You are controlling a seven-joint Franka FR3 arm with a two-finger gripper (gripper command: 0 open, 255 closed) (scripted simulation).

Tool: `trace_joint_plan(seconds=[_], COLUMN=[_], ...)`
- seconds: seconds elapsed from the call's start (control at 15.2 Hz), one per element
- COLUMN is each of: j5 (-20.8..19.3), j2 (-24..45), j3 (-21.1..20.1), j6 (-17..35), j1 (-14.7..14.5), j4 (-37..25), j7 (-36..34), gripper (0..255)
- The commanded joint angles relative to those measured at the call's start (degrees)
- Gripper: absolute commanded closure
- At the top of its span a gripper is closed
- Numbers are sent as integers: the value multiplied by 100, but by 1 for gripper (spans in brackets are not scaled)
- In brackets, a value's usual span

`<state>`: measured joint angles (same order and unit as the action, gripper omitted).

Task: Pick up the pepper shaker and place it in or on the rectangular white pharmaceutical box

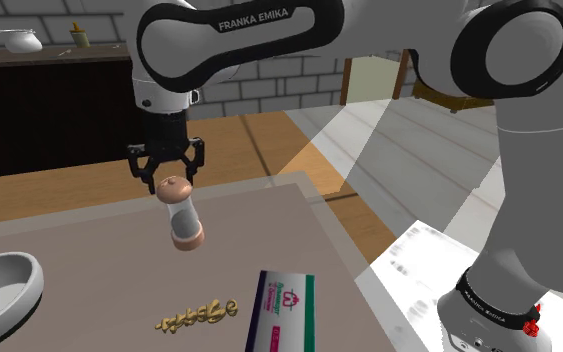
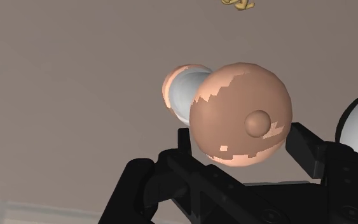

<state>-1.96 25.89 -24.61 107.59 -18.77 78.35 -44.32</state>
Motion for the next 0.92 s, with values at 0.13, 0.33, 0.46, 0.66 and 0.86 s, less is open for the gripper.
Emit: trace_joint_plan(seconds=[0.13, 0.33, 0.46, 0.66, 0.86], j5=[-13, -26, -38, -64, -91], j2=[28, 54, 83, 143, 210], j3=[-5, -8, -10, -10, -9], j6=[-332, -577, -746, -1011, -1239], j1=[-38, -70, -96, -144, -193], j4=[-363, -636, -835, -1163, -1460], j7=[-28, -51, -68, -95, -119], gripper=[255, 255, 255, 255, 255])
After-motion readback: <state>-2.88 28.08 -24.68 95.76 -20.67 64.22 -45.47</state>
